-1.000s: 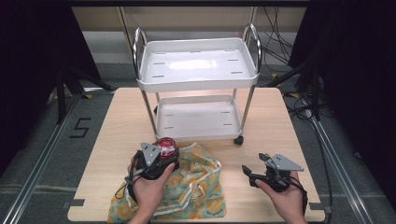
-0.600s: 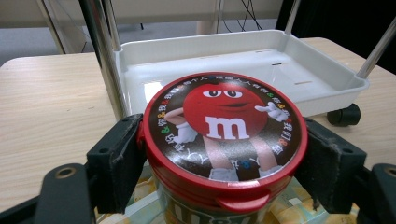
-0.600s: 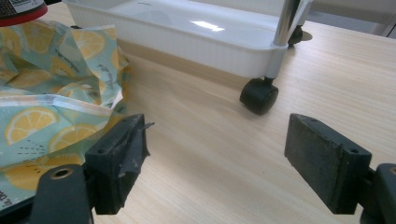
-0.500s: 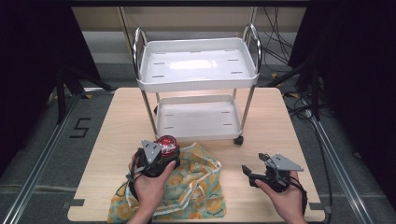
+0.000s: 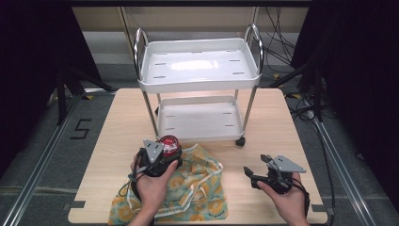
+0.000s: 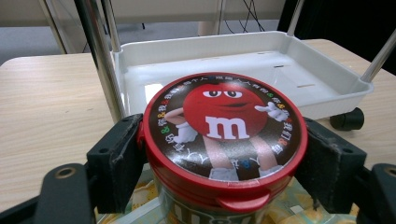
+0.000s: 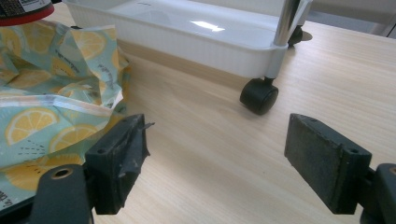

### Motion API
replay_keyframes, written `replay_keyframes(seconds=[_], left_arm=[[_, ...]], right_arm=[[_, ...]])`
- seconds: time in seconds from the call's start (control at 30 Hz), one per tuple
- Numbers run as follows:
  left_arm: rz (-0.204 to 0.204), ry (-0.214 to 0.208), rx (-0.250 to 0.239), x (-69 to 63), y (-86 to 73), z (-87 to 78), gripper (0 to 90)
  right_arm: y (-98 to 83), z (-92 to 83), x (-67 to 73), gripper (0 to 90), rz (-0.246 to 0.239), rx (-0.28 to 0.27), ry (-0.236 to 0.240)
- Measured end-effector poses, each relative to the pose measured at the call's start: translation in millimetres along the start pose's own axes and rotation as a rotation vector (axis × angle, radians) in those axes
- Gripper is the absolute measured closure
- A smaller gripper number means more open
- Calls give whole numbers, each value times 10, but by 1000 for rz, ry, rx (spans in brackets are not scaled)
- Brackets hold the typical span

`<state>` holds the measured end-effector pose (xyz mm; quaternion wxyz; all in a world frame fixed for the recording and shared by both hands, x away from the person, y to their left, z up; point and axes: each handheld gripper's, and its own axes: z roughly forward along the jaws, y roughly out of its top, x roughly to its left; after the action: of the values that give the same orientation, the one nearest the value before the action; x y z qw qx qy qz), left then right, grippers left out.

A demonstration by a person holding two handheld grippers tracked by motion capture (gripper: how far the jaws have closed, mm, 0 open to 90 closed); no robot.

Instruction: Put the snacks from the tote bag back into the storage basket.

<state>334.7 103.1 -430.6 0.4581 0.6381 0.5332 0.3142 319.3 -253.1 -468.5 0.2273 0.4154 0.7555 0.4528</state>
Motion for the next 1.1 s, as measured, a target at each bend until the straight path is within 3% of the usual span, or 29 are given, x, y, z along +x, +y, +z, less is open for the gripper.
replay_keyframes(seconds=[0.27,0.3,0.57,1.1], left_arm=[[-4,-1,-9,-3,13,25,225],[-4,-1,-9,-3,13,25,225],[-3,4,-4,-7,31,25,225],[-9,8,-6,-11,58,56,225]], right_arm=[[0,1,-1,220,0,-2,0],[4,4,9,220,18,-11,-1],[0,1,-1,220,-4,-2,-2],[3,4,9,220,7,-7,-3]])
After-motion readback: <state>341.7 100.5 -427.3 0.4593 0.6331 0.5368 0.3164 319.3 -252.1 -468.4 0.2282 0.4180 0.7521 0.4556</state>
